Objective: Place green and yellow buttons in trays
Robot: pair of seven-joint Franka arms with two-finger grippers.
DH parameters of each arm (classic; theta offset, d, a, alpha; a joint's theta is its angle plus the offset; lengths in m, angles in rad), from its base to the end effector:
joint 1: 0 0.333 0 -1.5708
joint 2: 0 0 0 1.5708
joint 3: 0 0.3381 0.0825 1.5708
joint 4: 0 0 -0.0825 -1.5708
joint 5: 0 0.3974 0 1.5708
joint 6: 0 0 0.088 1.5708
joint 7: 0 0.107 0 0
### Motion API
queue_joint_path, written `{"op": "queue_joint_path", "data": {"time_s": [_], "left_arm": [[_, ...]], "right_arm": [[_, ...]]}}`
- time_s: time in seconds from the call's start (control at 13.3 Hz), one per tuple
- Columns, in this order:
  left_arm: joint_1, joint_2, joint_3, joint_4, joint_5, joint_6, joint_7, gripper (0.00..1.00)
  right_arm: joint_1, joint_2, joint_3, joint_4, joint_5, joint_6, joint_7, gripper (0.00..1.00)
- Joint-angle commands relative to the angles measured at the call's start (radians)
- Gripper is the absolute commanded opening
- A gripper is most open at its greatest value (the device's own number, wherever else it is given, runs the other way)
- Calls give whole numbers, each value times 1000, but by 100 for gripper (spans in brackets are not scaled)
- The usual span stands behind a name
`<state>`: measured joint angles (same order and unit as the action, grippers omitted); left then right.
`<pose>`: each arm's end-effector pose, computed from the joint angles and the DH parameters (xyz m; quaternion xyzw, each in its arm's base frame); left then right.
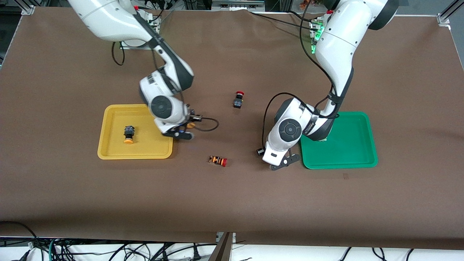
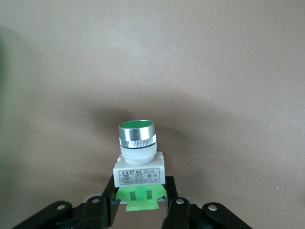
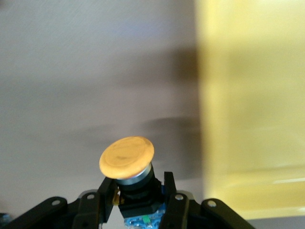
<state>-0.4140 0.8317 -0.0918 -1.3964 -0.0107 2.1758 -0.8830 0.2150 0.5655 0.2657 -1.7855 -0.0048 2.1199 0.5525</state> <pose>0.6654 -0.3526 0.2127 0.9779 0.2042 -0.0436 0.0139 0.5860 0.2908 0.2404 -0.9908 0.0463 0.1265 0.0090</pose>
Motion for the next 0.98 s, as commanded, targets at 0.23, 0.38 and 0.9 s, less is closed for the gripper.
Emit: {"op": "queue_joint_path", "data": {"time_s": [0.23,0.38,0.9], "left_arm": [[142,-200,26,-30,120,-344,509,0],[256,-198,26,-65,121,-331,771,0],[402,-200,23,-303,117,4,998,83]], "right_arm": [[-34,10,-174,-34,0,-1,-339,40],[-60,-37,-192,-11,0,-9,-367,100],[-118,-436,-197,52,5,-246,-399,100]]}}
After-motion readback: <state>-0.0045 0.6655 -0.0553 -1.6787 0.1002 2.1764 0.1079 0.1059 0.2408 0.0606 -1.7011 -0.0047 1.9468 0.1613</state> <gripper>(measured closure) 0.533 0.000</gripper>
